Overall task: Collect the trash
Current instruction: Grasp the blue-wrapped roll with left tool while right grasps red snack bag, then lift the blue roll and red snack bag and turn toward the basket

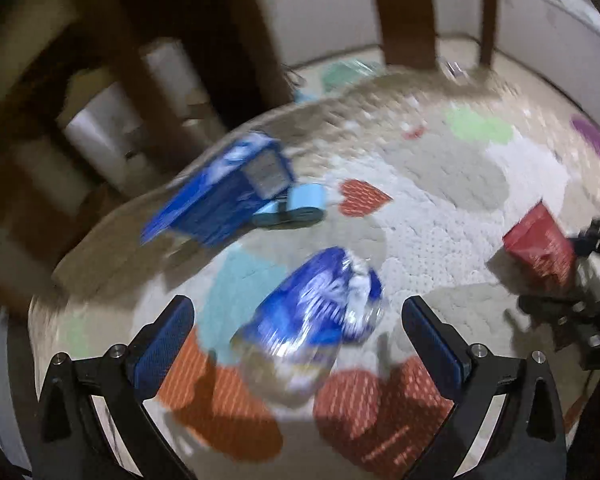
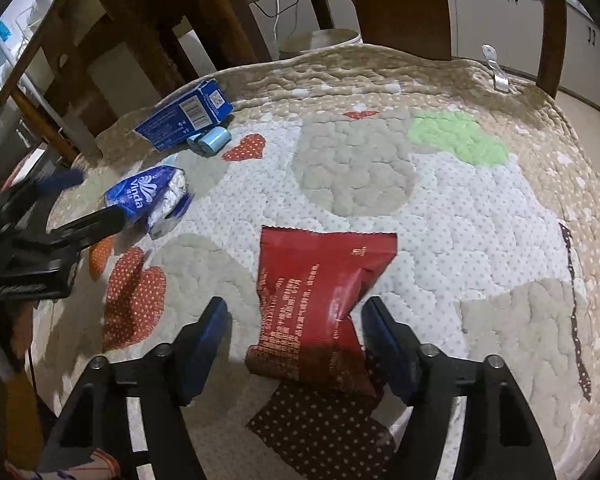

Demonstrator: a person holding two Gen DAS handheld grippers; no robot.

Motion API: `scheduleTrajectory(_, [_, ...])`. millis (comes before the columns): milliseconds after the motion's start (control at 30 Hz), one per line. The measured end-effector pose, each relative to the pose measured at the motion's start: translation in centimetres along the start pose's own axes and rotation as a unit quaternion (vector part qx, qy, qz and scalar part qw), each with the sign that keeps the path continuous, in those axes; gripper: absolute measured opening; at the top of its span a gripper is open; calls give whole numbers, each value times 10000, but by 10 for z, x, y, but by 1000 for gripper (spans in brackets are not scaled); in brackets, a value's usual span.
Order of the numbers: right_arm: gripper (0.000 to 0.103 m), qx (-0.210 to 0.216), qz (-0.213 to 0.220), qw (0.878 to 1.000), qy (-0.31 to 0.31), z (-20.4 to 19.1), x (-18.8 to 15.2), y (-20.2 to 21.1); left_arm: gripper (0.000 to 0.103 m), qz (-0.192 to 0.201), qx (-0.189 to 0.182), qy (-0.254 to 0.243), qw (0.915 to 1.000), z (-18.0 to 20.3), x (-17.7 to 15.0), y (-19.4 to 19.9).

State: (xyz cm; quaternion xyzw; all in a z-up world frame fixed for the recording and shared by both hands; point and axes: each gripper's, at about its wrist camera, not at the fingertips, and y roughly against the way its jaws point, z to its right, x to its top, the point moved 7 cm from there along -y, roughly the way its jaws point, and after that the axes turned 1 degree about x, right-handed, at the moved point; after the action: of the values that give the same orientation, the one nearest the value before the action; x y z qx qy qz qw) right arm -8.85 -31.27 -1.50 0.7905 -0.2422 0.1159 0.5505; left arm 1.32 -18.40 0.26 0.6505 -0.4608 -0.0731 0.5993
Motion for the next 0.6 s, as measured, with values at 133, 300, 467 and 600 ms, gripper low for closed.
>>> scheduleTrajectory(133, [58,-21,-50,10000,-53,5,1,2,102,-514,-303,72,9982,5,-7,-27])
scheduleTrajectory(300, [48,75,-41,9996,-254,13,3,4,41,-534,-694,622,9942,18,-20,-6])
scheduleTrajectory(467, [46,219,15,9987,-466,16,1,9,36,-273,-670,868,9936,28,-30,24])
scheduleTrajectory(600, [46,261,35,9981,-563,19,-4,15,36,-111,-670,1159,9909,29,-37,47])
